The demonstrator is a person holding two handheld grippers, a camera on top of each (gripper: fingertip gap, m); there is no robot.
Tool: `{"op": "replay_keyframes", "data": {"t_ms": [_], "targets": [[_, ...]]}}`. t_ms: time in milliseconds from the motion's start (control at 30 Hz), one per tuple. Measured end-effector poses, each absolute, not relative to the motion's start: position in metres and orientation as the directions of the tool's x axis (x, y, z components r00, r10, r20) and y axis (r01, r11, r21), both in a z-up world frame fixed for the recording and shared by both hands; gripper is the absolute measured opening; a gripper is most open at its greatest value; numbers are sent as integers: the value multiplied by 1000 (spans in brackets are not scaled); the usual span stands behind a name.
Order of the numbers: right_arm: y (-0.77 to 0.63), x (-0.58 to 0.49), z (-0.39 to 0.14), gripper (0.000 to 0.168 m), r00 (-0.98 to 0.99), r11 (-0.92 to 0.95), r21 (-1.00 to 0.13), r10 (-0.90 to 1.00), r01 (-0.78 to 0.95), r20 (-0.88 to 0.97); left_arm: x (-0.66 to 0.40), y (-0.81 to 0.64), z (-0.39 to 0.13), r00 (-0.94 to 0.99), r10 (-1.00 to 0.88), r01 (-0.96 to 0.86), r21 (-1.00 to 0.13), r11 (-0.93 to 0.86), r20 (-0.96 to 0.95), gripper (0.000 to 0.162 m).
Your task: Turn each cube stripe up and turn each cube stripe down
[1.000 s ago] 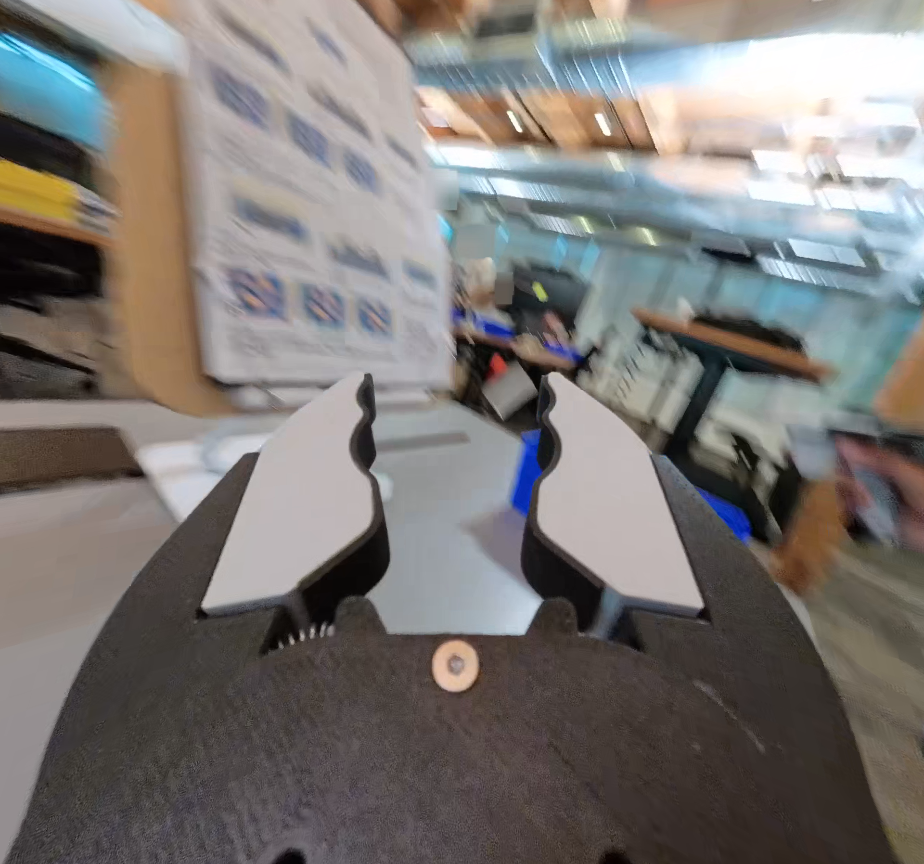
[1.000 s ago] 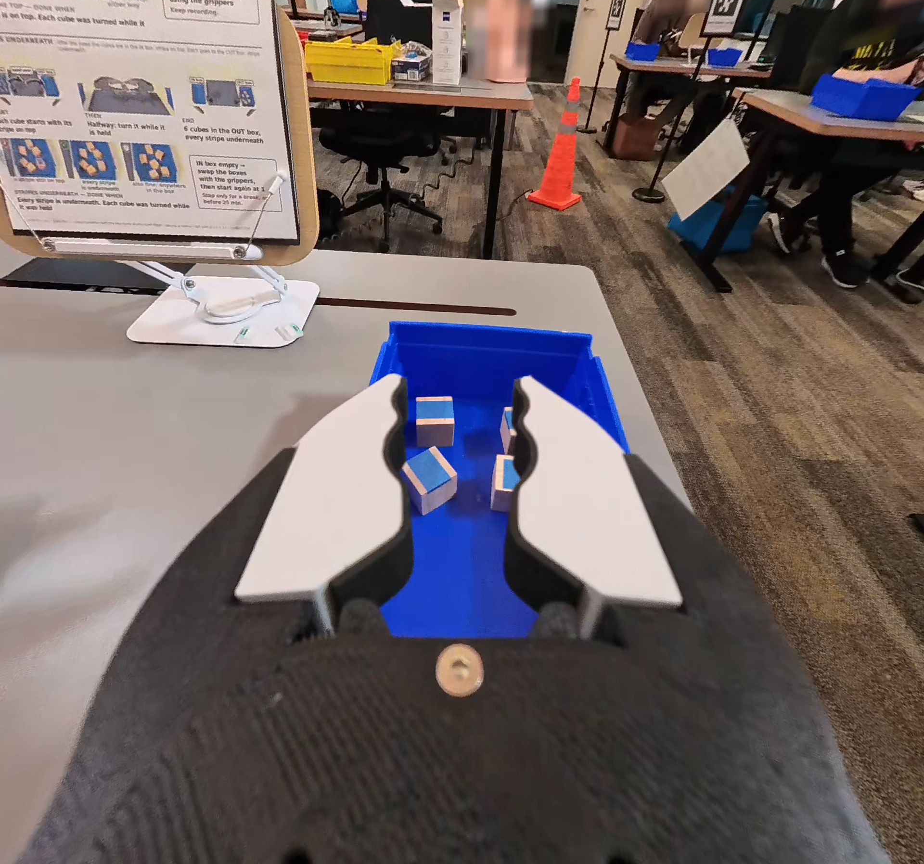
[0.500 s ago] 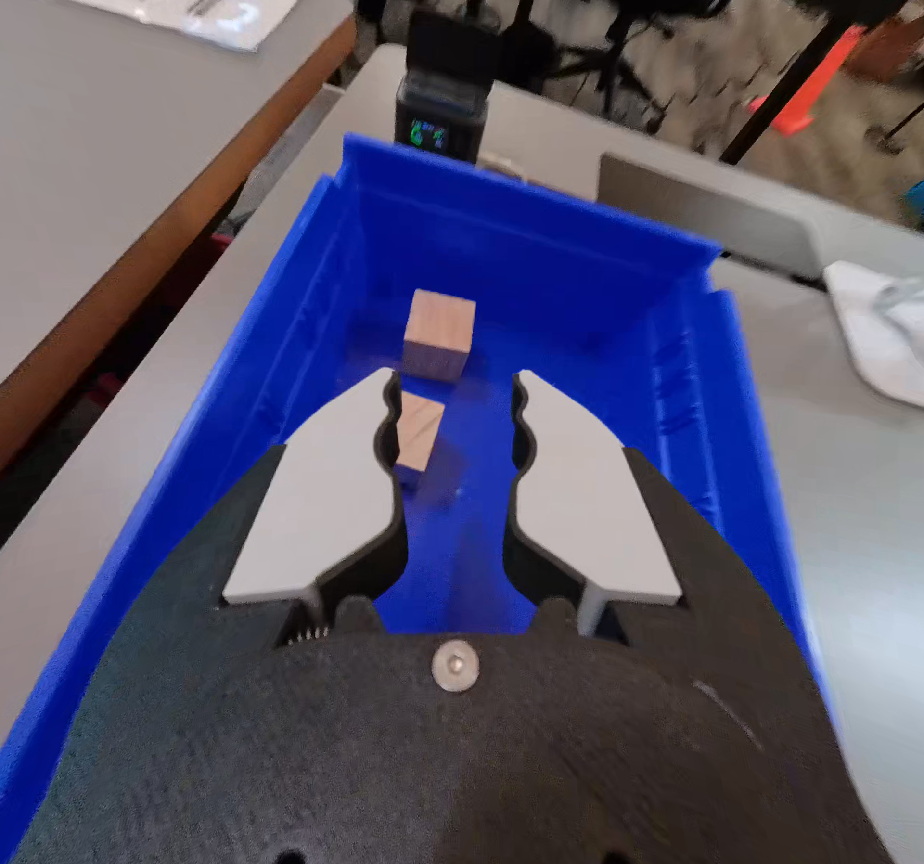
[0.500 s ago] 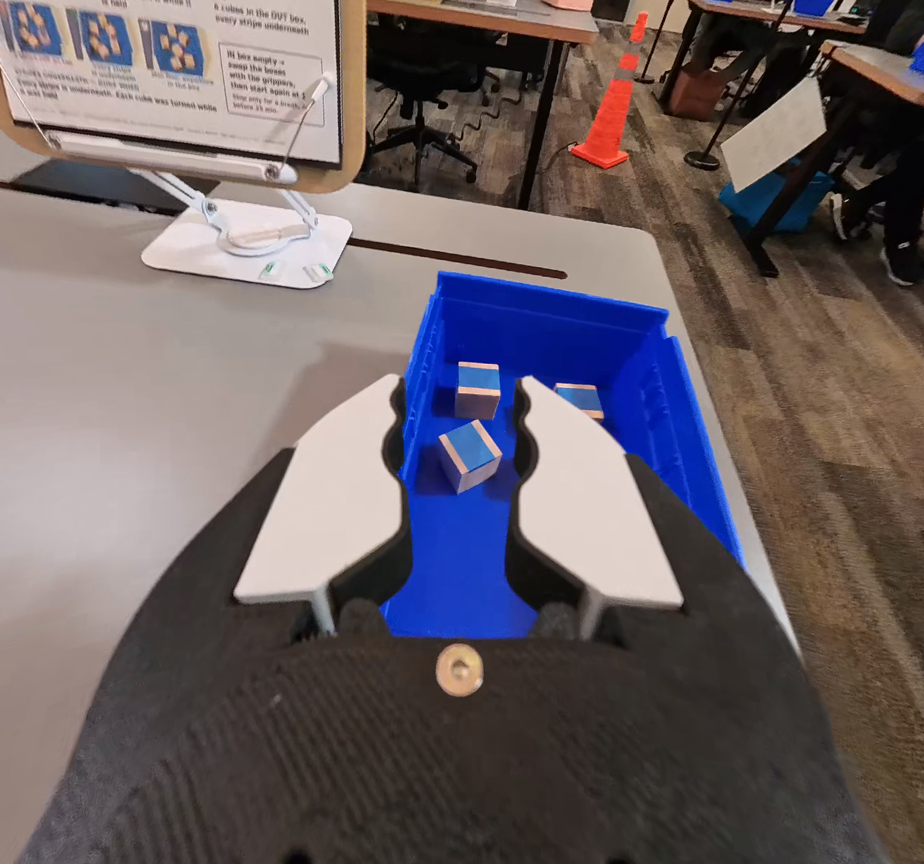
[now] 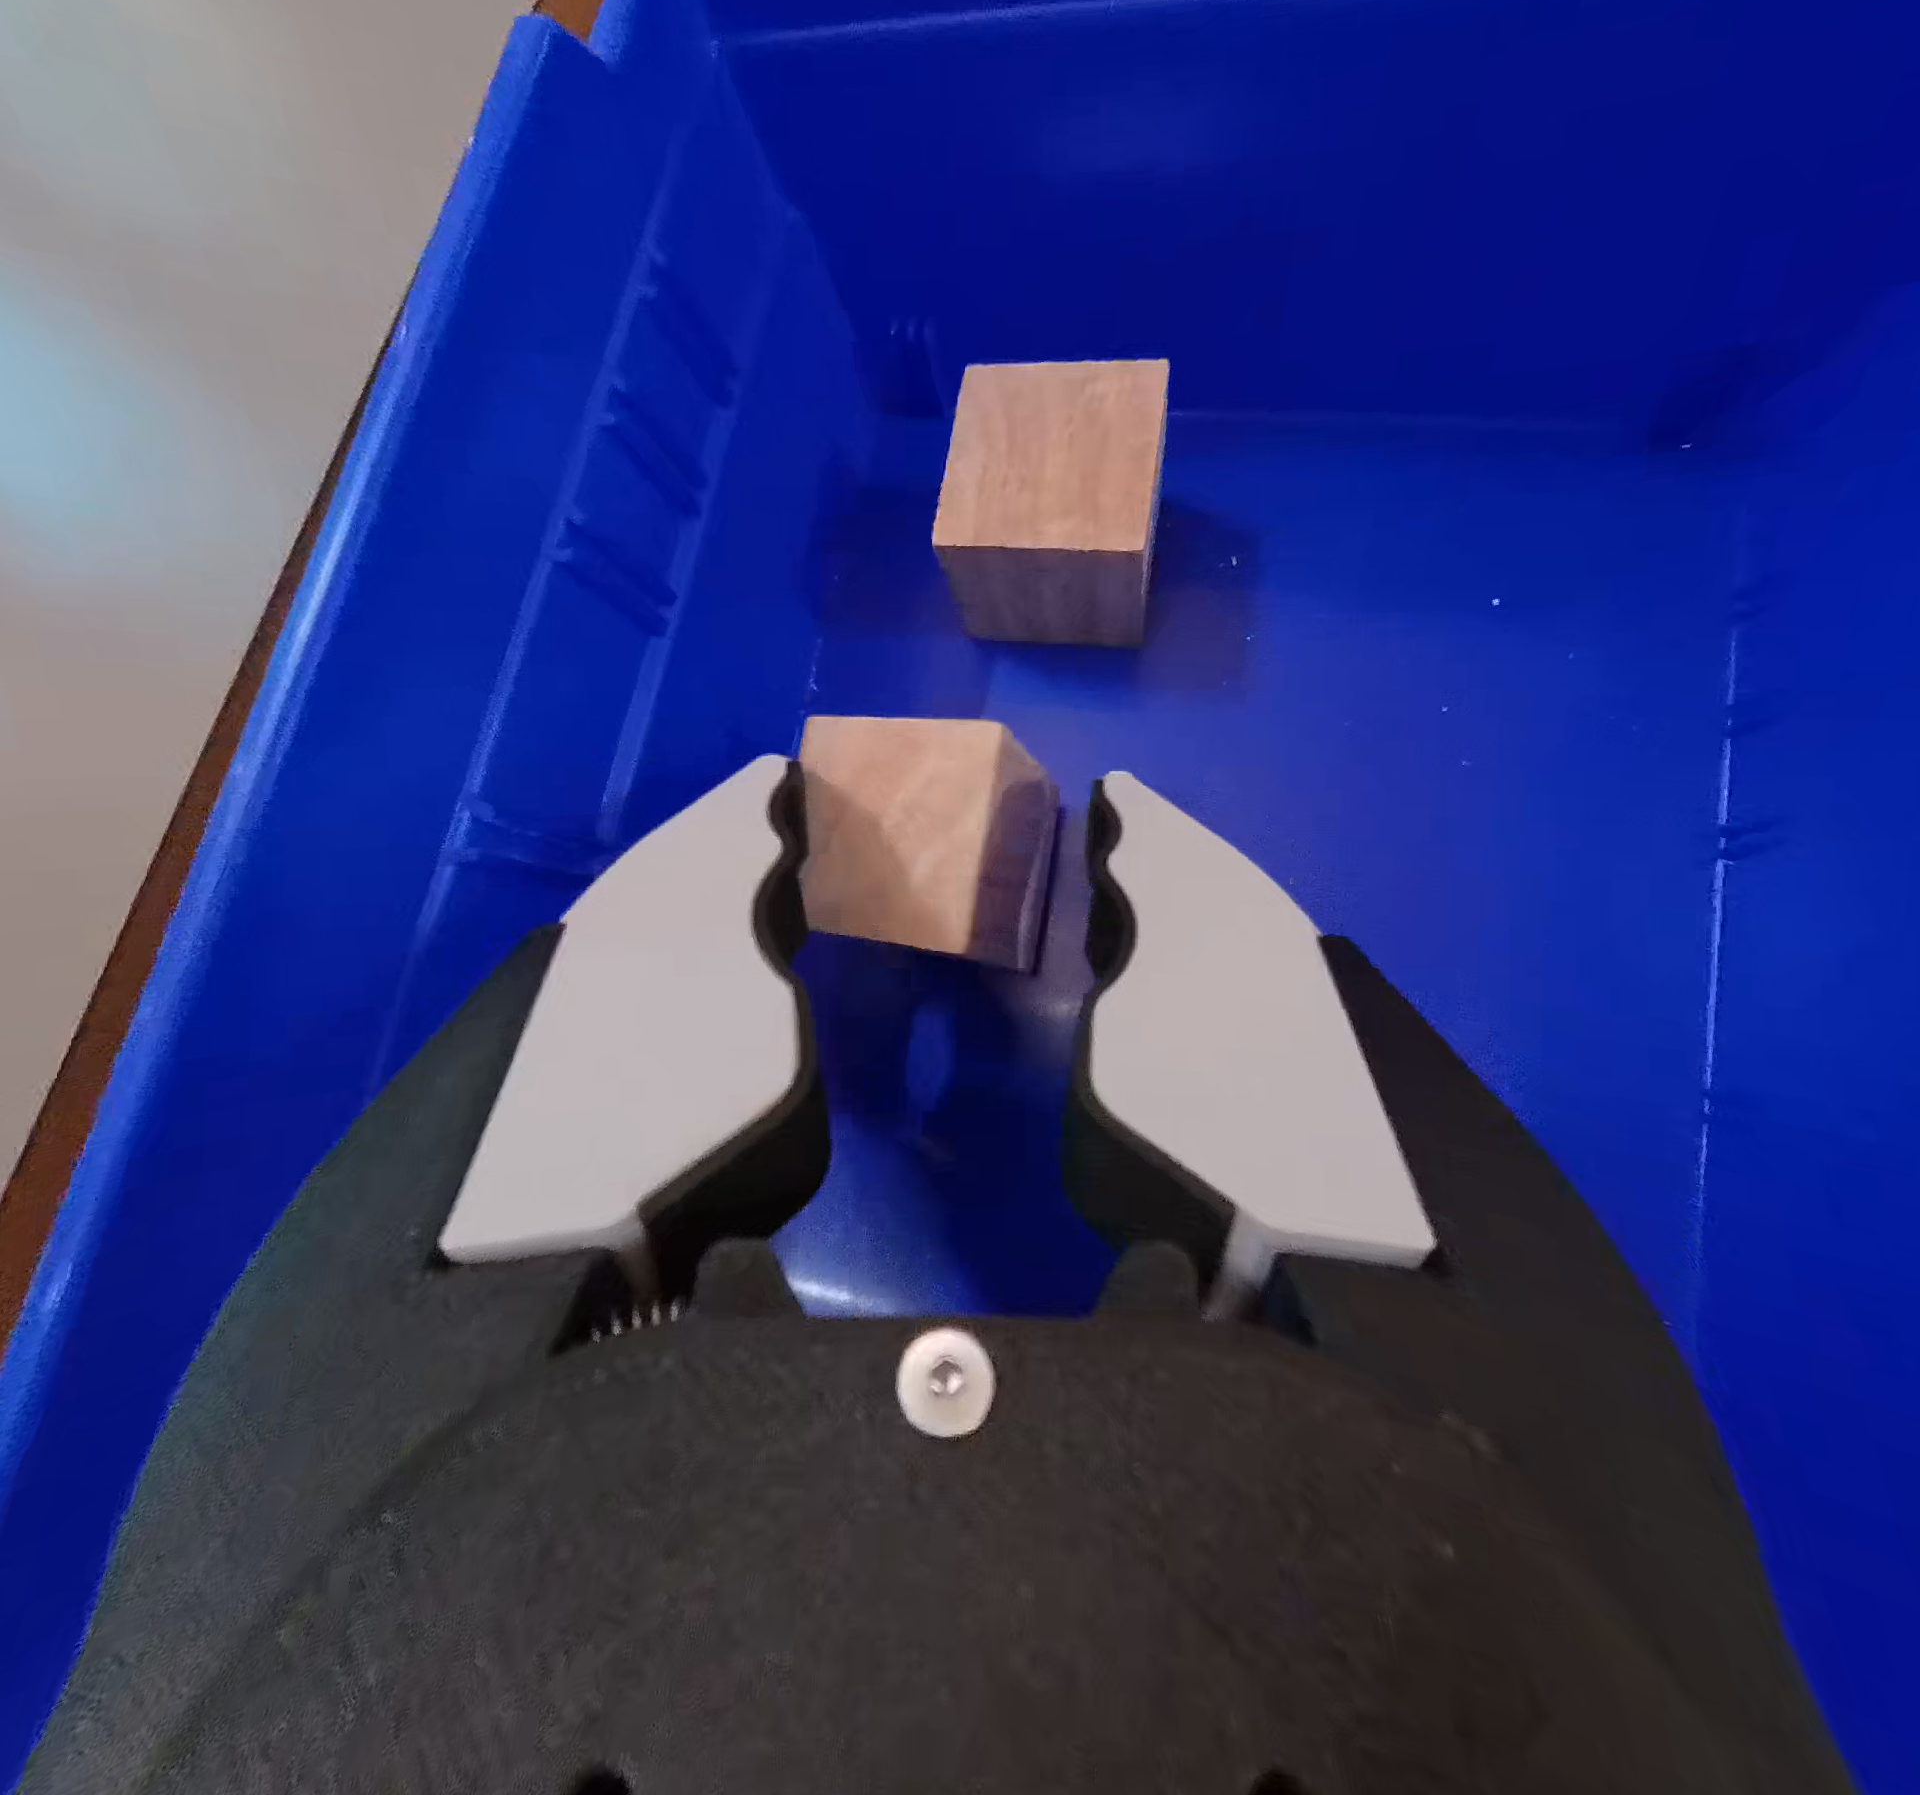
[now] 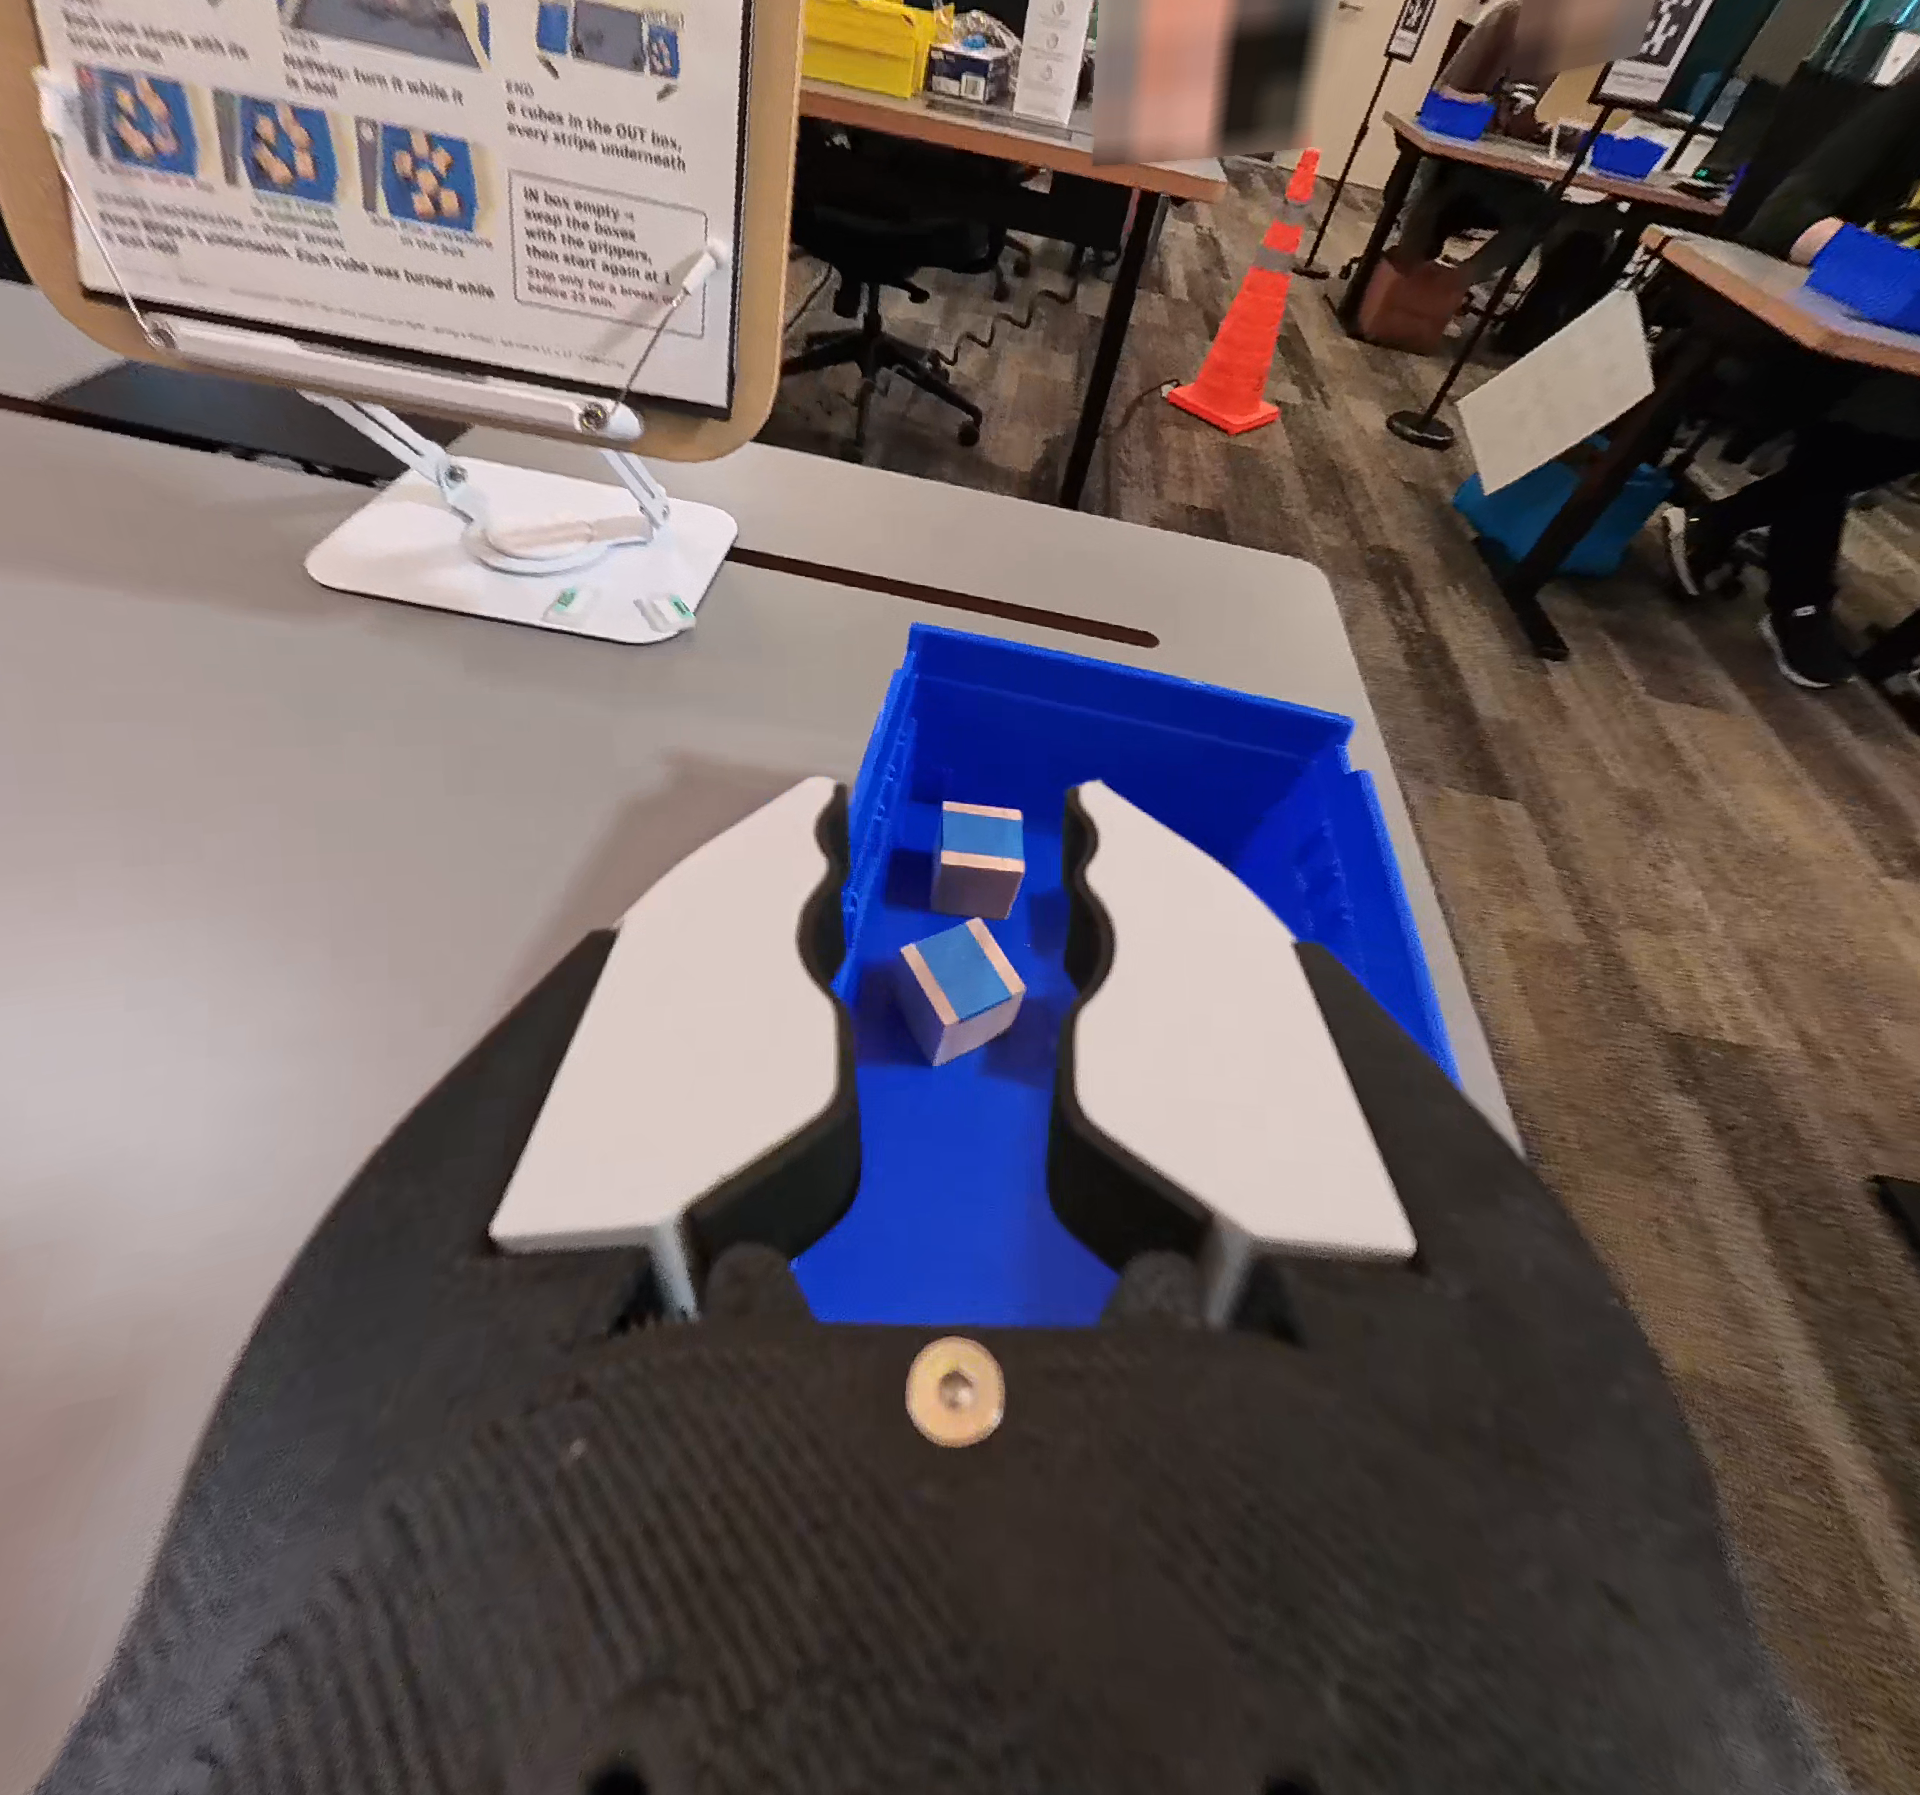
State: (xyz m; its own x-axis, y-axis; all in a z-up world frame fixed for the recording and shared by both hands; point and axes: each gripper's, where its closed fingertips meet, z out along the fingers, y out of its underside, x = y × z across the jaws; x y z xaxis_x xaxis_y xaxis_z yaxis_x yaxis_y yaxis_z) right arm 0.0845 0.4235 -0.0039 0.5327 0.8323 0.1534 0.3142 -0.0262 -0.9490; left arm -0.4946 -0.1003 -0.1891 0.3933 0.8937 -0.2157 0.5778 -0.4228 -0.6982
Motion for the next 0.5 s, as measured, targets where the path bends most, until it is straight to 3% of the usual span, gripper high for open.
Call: {"op": "replay_keyframes", "data": {"t_ms": [67,133,300,500], "targets": [[423,86,0,40,529,-49,-959,841,281,112,-493,-97,-187,403,895,578,-704,-411,-191,44],[423,87,2,40,526,-71,-965,847,253,75,-493,-98,-187,407,892,576,-703,-418,-197,45],[423,90,6,40,515,-106,-973,857,206,16,-494,-101,-187,400,898,581,-707,-403,-183,63],[423,89,5,40,509,-125,-973,861,196,-8,-497,-106,-172,378,915,561,-751,-350,-143,69]]}}
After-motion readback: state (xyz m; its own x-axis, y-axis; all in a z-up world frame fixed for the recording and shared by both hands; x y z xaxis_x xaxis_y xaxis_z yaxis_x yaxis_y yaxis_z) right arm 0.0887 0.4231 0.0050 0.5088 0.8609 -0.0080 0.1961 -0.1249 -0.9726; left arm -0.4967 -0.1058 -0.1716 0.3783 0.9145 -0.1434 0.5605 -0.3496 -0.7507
